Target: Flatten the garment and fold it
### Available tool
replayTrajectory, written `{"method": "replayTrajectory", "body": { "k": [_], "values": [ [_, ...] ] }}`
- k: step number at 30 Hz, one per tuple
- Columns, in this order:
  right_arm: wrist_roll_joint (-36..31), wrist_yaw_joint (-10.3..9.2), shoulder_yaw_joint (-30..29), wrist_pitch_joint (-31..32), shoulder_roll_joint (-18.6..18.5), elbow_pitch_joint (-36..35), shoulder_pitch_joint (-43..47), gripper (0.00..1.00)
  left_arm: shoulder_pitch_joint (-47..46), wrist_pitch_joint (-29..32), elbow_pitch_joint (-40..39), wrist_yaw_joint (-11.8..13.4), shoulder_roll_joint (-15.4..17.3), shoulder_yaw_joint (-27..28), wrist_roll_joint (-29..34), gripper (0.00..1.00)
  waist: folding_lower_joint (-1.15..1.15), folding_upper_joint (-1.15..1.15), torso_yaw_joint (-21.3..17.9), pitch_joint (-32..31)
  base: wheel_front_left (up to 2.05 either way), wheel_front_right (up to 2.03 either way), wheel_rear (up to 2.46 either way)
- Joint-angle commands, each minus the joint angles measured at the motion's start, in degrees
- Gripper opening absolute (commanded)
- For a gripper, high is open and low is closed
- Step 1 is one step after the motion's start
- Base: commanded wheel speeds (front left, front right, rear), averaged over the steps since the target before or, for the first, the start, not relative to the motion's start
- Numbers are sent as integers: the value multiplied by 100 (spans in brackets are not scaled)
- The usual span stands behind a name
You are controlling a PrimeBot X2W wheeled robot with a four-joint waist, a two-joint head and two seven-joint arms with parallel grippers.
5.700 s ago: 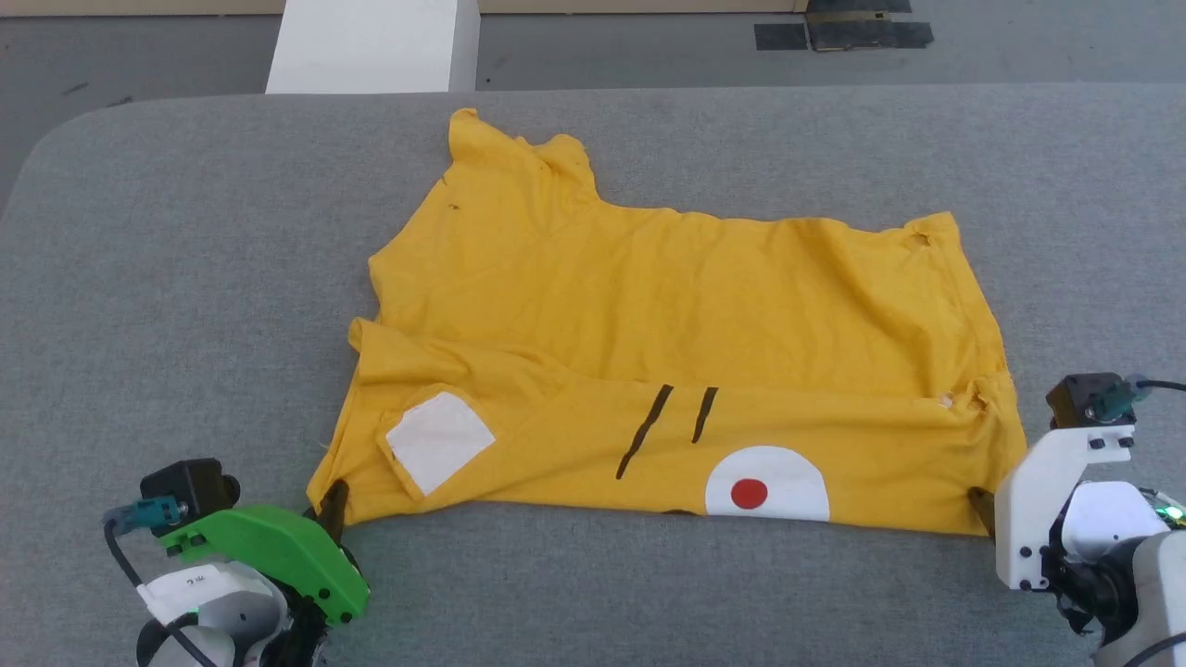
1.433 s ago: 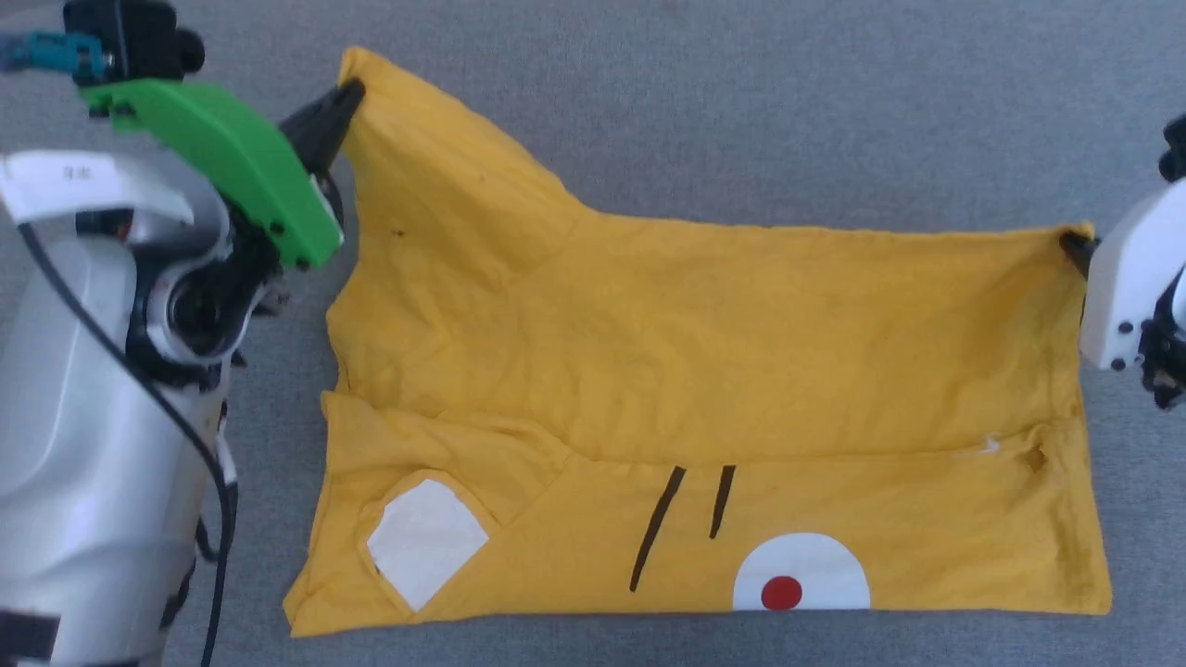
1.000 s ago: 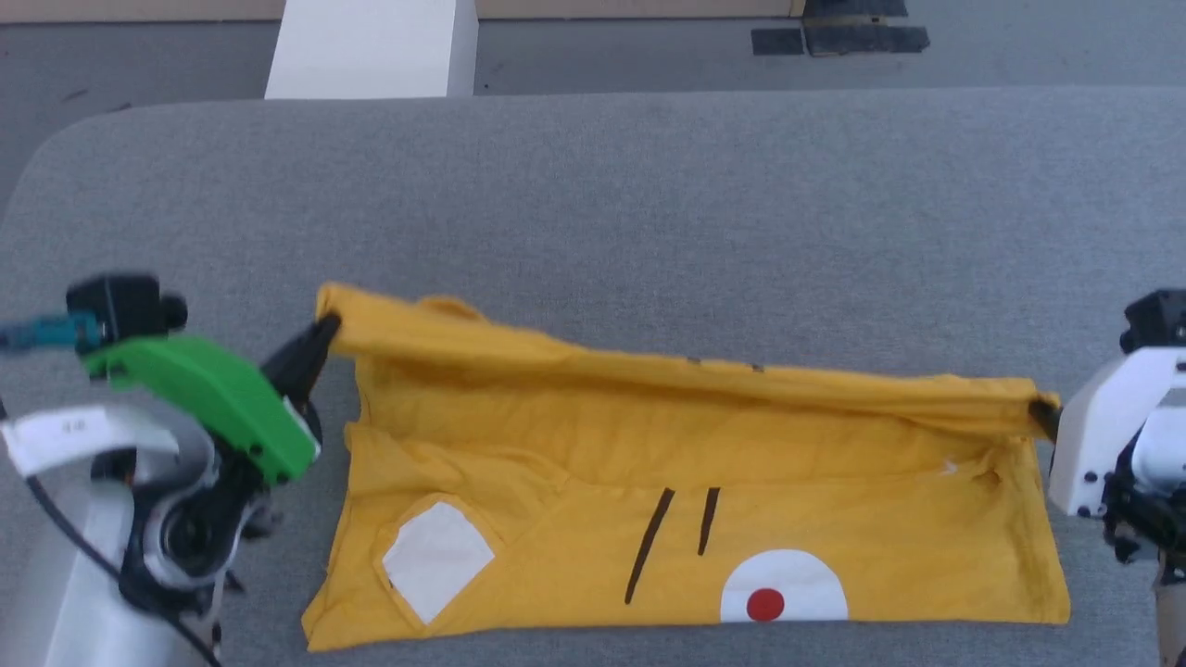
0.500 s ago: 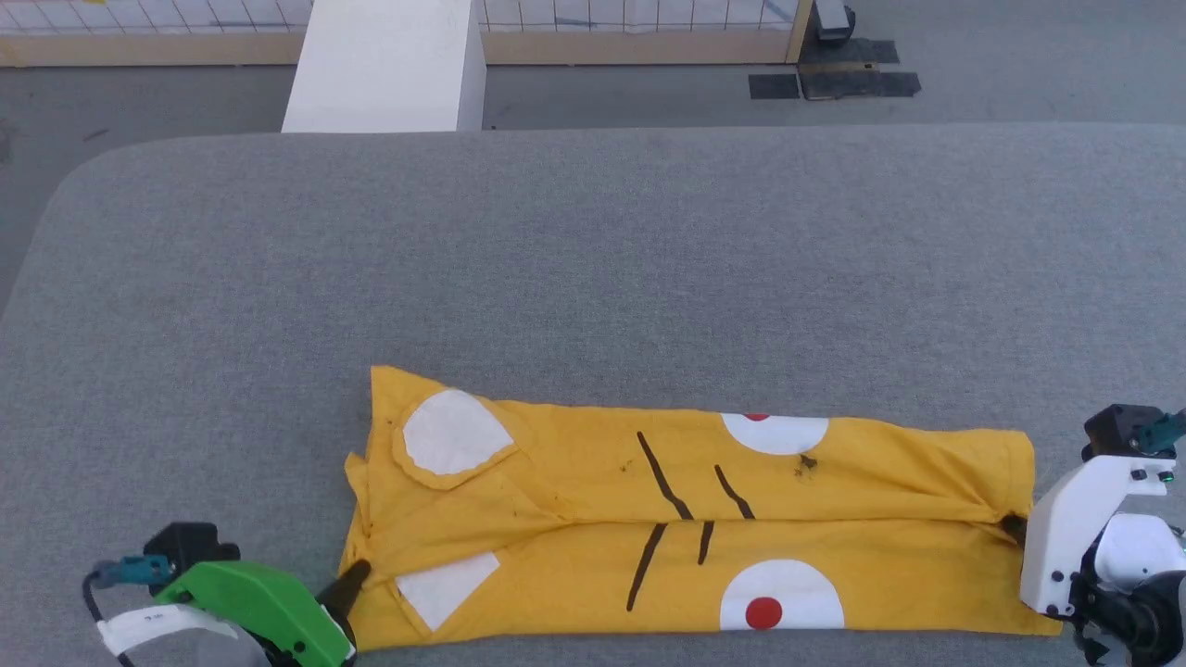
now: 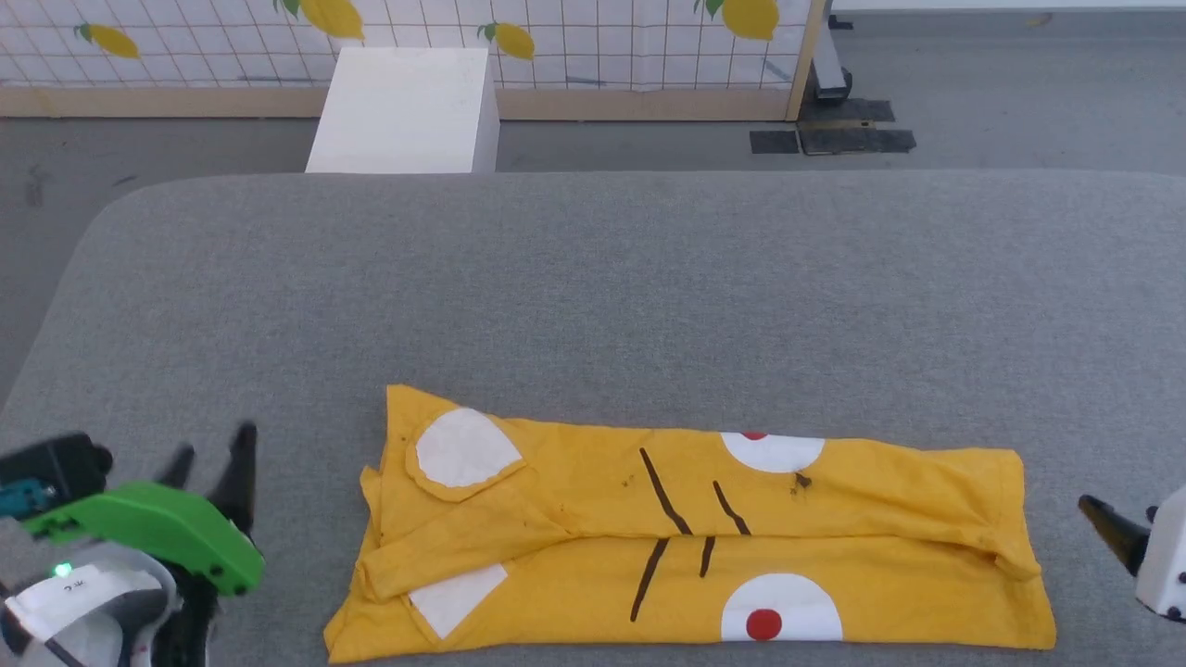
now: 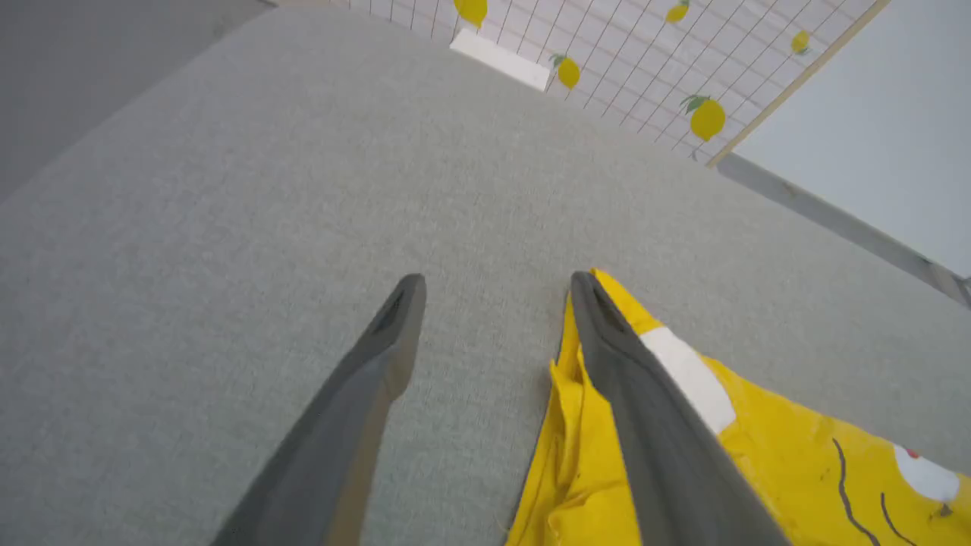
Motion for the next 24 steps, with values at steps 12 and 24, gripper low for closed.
{"method": "replayTrajectory", "body": {
  "k": [12,24],
  "values": [
    [255,-8,818,-321,-473,1025,-300,100,-632,-2936,314,-492,-269,-168,2071,100,1,0,212,474,0,0,0],
    [577,-8,1772,-232,-250,1357,-444,100,-531,-2957,312,-1258,-1198,298,2402,100,1,0,242,567,0,0,0]
  ]
}}
